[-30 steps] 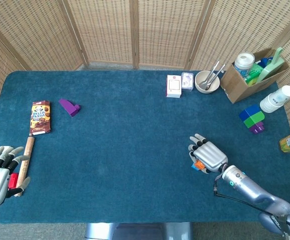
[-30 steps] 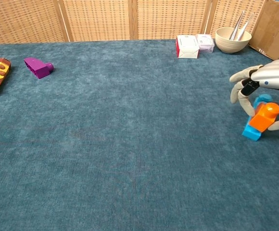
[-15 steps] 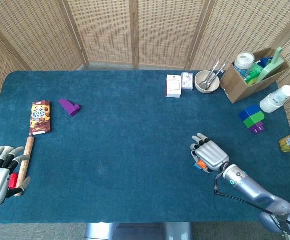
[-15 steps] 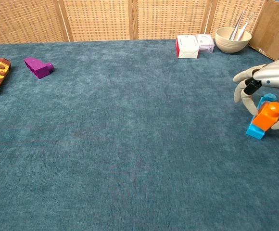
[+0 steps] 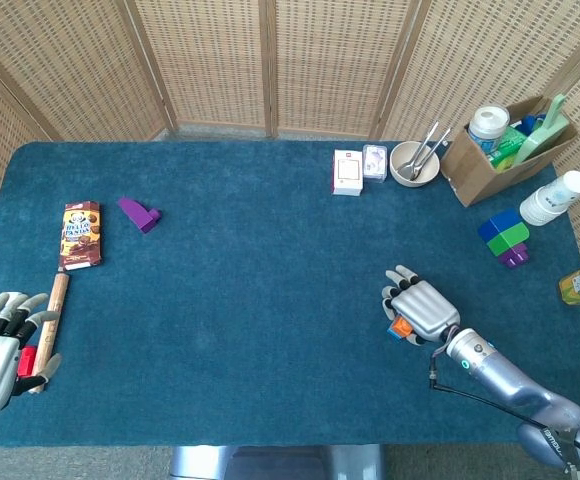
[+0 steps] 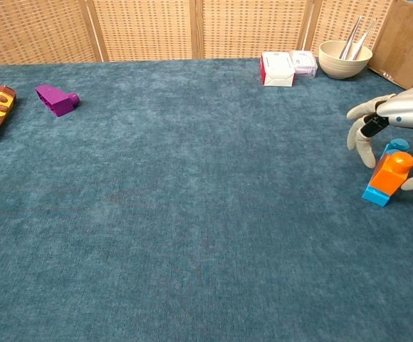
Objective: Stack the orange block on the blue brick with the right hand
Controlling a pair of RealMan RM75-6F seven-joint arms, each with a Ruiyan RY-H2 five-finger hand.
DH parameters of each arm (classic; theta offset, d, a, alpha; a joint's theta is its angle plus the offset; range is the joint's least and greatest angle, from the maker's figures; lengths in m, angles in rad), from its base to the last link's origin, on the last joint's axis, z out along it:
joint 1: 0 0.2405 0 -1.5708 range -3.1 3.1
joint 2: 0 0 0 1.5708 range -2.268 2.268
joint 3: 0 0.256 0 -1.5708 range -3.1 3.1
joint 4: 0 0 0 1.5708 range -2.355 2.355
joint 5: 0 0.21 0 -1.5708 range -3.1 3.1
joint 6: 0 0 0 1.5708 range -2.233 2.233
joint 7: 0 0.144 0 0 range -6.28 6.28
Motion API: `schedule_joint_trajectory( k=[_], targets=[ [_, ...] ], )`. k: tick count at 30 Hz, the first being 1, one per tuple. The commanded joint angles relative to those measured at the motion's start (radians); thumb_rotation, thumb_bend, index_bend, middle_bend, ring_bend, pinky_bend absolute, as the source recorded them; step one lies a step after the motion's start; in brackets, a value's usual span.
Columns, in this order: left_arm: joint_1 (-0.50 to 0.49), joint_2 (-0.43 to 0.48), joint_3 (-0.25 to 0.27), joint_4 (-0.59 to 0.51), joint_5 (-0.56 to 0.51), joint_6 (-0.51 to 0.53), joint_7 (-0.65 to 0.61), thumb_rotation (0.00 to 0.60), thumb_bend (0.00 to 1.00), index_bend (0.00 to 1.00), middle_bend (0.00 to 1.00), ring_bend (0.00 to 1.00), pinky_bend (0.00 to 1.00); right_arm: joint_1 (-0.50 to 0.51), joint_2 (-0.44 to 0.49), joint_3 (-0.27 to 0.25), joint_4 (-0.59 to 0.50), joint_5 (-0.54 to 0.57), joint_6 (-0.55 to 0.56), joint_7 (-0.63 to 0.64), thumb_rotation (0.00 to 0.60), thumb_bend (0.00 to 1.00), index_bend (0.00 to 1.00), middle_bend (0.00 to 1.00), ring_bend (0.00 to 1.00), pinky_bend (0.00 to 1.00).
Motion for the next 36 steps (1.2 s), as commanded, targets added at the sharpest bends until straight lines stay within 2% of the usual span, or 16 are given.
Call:
schedule_joint_trajectory(
  k=[1, 10, 13, 15, 18, 22, 26, 32, 36],
  targets=[
    [0.0, 0.001, -0.001, 0.0, 0.0, 0.001, 0.0, 0.6, 0.33, 0.29, 0.18, 0.14, 0.07, -0.001, 0.005, 0.001, -0.003, 0.0, 0.002, -0.002, 0.6, 0.17, 0.44, 0.27, 0.0, 0.08],
    [-0.003, -0.001, -0.002, 0.001, 0.006, 0.002, -0.005, 0.6, 0.33, 0.29, 0.18, 0.14, 0.07, -0.006, 0.047, 0.008, -0.042, -0.006, 0.016, 0.02, 0.591, 0.19, 0.28, 0.23, 0.0, 0.05],
    [-0.001, -0.001, -0.001, 0.003, 0.008, 0.005, -0.009, 0.6, 0.33, 0.29, 0.18, 0.14, 0.07, -0.01, 0.053, 0.011, -0.054, -0.009, 0.025, 0.043, 0.499, 0.21, 0.26, 0.21, 0.0, 0.03],
    [0.0, 0.0, 0.0, 0.004, 0.008, 0.006, -0.011, 0.6, 0.33, 0.29, 0.18, 0.14, 0.07, -0.012, 0.054, 0.012, -0.06, -0.013, 0.03, 0.058, 0.396, 0.24, 0.25, 0.19, 0.0, 0.01],
    [0.003, 0.002, 0.0, 0.005, 0.01, 0.011, -0.014, 0.6, 0.33, 0.29, 0.18, 0.14, 0.07, -0.017, 0.054, 0.014, -0.064, -0.019, 0.04, 0.07, 0.299, 0.27, 0.24, 0.17, 0.0, 0.0],
    [0.006, 0.003, 0.001, 0.009, 0.01, 0.017, -0.022, 0.6, 0.33, 0.29, 0.18, 0.14, 0.07, -0.027, 0.05, 0.015, -0.066, -0.029, 0.062, 0.084, 0.237, 0.28, 0.23, 0.15, 0.0, 0.0],
    [0.008, 0.005, 0.002, 0.013, 0.012, 0.019, -0.027, 0.6, 0.33, 0.29, 0.18, 0.14, 0.07, -0.044, 0.032, 0.017, -0.059, -0.055, 0.105, 0.121, 0.151, 0.28, 0.18, 0.12, 0.0, 0.0],
    [0.008, 0.006, 0.003, 0.014, 0.016, 0.021, -0.031, 0.6, 0.33, 0.29, 0.18, 0.14, 0.07, -0.065, -0.013, 0.013, -0.026, -0.112, 0.172, 0.185, 0.084, 0.2, 0.11, 0.07, 0.0, 0.0],
    [0.009, 0.007, 0.002, 0.015, 0.016, 0.022, -0.033, 0.6, 0.33, 0.29, 0.18, 0.14, 0.07, -0.068, -0.045, 0.011, -0.001, -0.141, 0.196, 0.211, 0.065, 0.16, 0.09, 0.06, 0.0, 0.0]
  ],
)
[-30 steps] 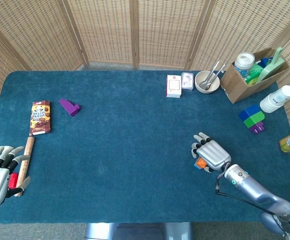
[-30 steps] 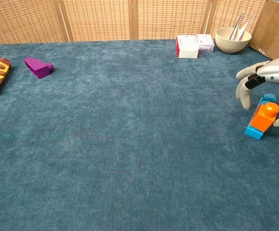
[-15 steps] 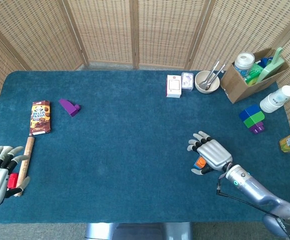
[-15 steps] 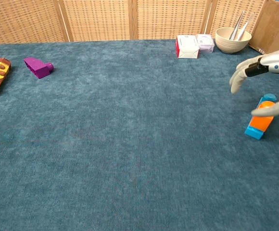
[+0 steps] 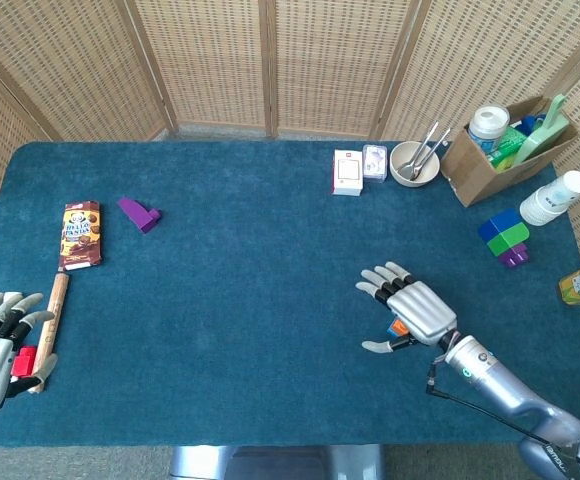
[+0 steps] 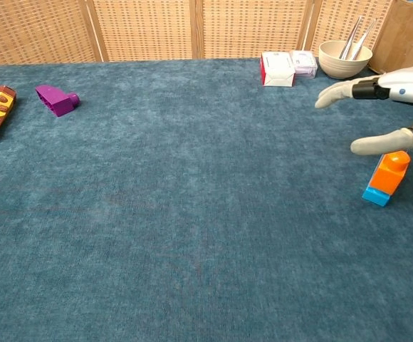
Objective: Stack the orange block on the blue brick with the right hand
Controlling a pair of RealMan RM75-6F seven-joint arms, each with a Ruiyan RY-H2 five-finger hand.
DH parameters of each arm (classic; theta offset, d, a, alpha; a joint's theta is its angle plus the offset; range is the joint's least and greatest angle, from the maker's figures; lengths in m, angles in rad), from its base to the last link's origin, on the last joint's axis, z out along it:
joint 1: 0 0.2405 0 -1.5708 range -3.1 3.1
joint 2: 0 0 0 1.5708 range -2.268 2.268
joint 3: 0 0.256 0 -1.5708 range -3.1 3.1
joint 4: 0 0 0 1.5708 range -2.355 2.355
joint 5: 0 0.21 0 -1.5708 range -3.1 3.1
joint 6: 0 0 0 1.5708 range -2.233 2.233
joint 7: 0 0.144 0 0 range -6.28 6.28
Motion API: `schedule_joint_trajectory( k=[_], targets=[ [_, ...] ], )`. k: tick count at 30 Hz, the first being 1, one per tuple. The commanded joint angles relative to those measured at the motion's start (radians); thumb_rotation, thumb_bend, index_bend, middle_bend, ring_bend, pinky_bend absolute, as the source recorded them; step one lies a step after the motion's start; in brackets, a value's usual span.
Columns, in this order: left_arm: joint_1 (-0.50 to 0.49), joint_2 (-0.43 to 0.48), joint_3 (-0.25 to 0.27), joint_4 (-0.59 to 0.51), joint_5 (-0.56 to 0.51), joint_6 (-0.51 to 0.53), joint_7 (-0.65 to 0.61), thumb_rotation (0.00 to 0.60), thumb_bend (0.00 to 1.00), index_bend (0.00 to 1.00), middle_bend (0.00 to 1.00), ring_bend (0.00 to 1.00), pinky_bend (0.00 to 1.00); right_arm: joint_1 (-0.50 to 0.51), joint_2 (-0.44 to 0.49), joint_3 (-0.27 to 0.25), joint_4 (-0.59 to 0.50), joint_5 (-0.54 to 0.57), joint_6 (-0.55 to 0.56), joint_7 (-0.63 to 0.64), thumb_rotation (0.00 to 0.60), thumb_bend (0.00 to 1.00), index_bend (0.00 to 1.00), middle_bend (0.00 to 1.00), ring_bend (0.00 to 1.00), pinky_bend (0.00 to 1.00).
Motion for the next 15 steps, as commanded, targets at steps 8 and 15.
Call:
schedule_joint_trajectory(
  k=[8, 15],
  targets=[
    [0.004, 0.002, 0.001, 0.004, -0.005, 0.002, -0.006, 0.6, 0.33, 0.29, 0.18, 0.14, 0.07, 0.01, -0.079, -0.003, 0.053, -0.039, 0.011, 0.031, 0.057, 0.15, 0.08, 0.06, 0.0, 0.0],
    [0.008, 0.004, 0.002, 0.009, -0.01, 0.002, -0.009, 0.6, 0.33, 0.29, 0.18, 0.14, 0.07, 0.025, -0.121, -0.006, 0.103, -0.051, 0.0, 0.049, 0.057, 0.15, 0.08, 0.06, 0.0, 0.0]
  ],
)
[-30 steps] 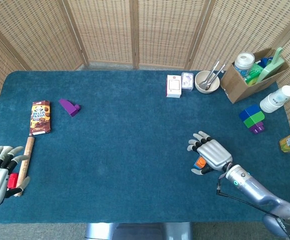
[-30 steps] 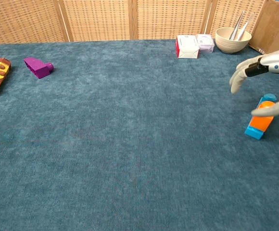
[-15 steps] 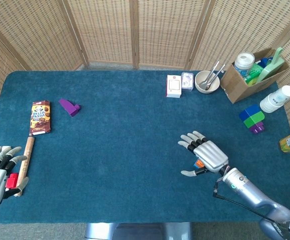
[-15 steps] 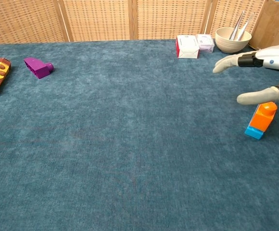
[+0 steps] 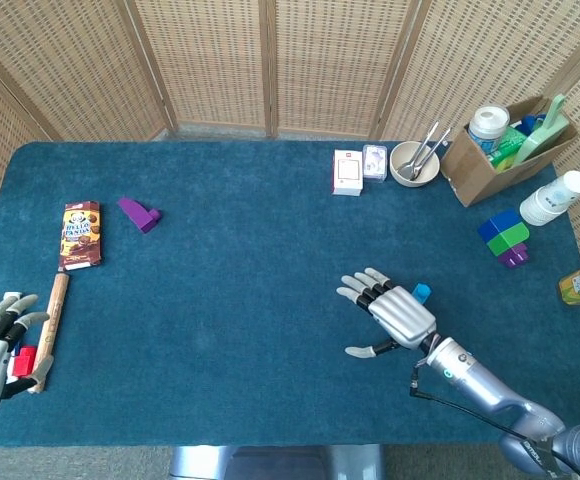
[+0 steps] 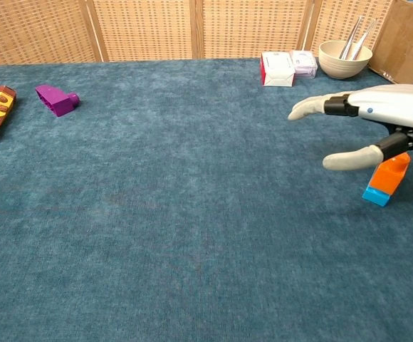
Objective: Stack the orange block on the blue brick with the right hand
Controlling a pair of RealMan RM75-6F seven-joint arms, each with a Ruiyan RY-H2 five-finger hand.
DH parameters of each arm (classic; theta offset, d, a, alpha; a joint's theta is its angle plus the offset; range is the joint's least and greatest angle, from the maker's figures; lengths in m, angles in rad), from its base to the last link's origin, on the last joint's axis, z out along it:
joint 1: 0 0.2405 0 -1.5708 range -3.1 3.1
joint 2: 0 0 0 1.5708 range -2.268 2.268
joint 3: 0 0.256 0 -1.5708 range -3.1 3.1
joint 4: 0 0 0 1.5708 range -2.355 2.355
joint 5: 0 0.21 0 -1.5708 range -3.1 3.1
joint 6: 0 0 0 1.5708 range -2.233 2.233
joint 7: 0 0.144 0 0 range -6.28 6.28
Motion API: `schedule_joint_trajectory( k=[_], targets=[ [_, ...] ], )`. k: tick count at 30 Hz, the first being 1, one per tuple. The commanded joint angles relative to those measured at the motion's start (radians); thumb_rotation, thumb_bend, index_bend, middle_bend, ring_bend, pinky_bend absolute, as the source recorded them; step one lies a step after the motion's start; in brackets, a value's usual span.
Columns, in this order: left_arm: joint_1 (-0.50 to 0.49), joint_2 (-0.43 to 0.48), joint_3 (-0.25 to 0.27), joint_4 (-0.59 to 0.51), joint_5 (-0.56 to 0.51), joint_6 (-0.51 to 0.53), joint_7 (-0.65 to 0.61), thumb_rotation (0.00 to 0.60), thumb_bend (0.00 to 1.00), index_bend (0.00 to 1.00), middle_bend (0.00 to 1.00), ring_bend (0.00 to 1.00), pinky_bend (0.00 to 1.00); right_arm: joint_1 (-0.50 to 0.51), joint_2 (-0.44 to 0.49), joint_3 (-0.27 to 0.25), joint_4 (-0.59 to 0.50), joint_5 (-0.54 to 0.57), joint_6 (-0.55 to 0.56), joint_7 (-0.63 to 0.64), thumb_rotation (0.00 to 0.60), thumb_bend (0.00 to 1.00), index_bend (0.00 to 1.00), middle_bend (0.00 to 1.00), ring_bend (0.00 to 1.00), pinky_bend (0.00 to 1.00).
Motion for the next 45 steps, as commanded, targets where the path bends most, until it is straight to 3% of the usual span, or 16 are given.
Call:
schedule_joint_trajectory(
  k=[1, 26, 45],
  targets=[
    [0.001, 0.0, 0.001, 0.001, -0.001, -0.001, 0.0, 0.6, 0.33, 0.29, 0.18, 0.14, 0.07, 0.006, -0.014, -0.003, 0.019, -0.006, -0.003, 0.011, 0.058, 0.15, 0.08, 0.06, 0.0, 0.0],
    [0.002, 0.001, 0.003, -0.001, -0.003, -0.007, 0.007, 0.6, 0.33, 0.29, 0.18, 0.14, 0.07, -0.003, -0.101, -0.027, 0.141, -0.018, 0.03, 0.062, 0.058, 0.15, 0.08, 0.06, 0.0, 0.0],
    [0.004, 0.005, 0.003, -0.005, -0.002, -0.005, 0.011, 0.6, 0.33, 0.29, 0.18, 0.14, 0.07, -0.01, -0.164, -0.04, 0.226, -0.026, 0.051, 0.08, 0.097, 0.15, 0.07, 0.06, 0.0, 0.0]
  ],
)
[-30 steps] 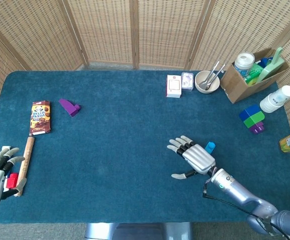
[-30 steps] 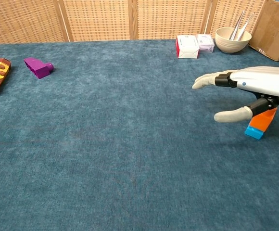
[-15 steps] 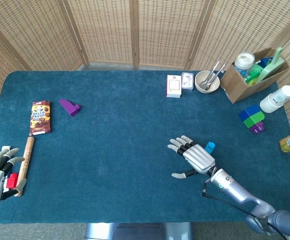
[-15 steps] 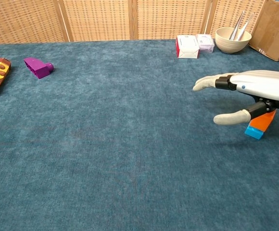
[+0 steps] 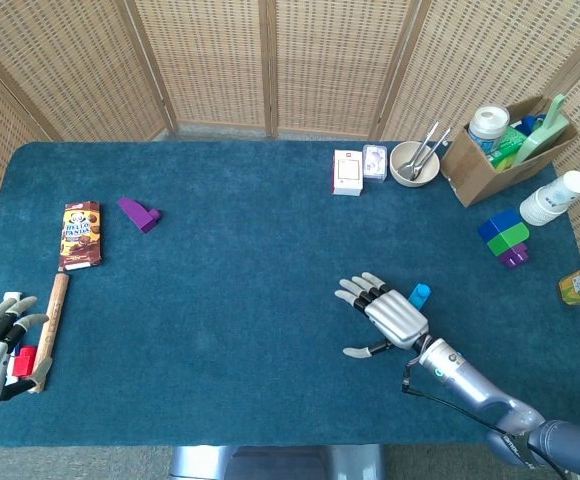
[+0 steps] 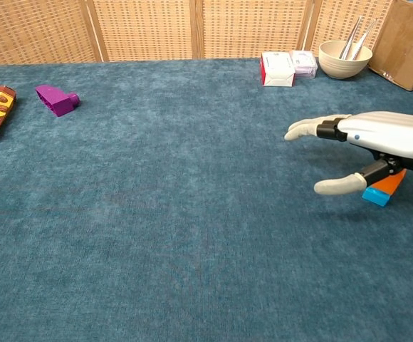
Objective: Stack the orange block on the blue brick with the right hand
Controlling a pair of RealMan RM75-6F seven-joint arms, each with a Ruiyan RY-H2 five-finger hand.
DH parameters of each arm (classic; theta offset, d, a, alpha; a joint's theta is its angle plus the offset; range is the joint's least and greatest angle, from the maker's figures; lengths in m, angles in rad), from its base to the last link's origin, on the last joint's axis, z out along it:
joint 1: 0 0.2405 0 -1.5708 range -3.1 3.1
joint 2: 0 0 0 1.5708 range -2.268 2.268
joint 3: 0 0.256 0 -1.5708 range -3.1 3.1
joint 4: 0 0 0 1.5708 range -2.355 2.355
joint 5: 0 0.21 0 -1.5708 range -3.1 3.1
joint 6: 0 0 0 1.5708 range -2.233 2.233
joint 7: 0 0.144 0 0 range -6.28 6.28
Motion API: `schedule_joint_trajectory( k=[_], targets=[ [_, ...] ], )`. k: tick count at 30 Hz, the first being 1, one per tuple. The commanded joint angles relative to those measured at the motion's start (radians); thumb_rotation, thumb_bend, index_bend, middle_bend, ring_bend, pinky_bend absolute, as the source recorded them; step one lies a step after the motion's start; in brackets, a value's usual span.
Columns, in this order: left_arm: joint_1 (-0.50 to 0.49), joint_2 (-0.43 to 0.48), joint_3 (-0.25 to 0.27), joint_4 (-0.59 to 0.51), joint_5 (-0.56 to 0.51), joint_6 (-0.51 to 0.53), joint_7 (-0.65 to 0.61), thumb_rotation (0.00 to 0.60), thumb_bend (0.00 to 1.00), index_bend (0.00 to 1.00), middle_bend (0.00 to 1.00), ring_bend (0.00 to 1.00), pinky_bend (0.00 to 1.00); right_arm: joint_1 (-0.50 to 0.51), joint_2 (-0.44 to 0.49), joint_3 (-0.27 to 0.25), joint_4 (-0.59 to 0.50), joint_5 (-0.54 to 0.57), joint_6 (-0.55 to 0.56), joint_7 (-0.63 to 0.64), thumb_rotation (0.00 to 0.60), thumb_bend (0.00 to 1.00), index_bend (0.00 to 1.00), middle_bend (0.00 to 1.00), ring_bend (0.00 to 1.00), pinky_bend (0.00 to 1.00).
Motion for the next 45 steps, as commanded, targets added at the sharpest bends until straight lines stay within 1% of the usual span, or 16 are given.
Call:
schedule_joint_trajectory(
  k=[1, 7, 17, 31, 45],
  targets=[
    [0.0, 0.0, 0.0, -0.001, 0.0, -0.001, 0.0, 0.6, 0.33, 0.28, 0.18, 0.14, 0.07, -0.001, -0.007, -0.001, 0.009, 0.0, 0.002, 0.003, 0.099, 0.15, 0.07, 0.06, 0.0, 0.0],
    [0.0, 0.0, 0.0, -0.001, -0.001, -0.002, 0.001, 0.6, 0.33, 0.28, 0.18, 0.14, 0.07, -0.002, -0.022, -0.004, 0.032, 0.0, 0.004, 0.002, 0.118, 0.14, 0.07, 0.06, 0.0, 0.0],
    [-0.001, 0.0, 0.0, 0.0, -0.003, -0.005, 0.0, 0.6, 0.33, 0.28, 0.18, 0.14, 0.07, -0.006, -0.038, -0.009, 0.061, 0.011, -0.005, 0.0, 0.13, 0.14, 0.07, 0.06, 0.0, 0.0],
    [0.0, 0.001, 0.0, -0.002, -0.003, -0.004, 0.002, 0.6, 0.33, 0.28, 0.18, 0.14, 0.07, -0.011, -0.052, -0.015, 0.088, 0.014, -0.003, 0.008, 0.136, 0.14, 0.07, 0.06, 0.0, 0.0],
    [0.002, -0.002, 0.0, 0.007, -0.008, -0.005, -0.005, 0.6, 0.33, 0.28, 0.18, 0.14, 0.07, -0.004, -0.058, -0.012, 0.096, 0.028, -0.028, 0.014, 0.137, 0.14, 0.07, 0.06, 0.0, 0.0]
  ],
)
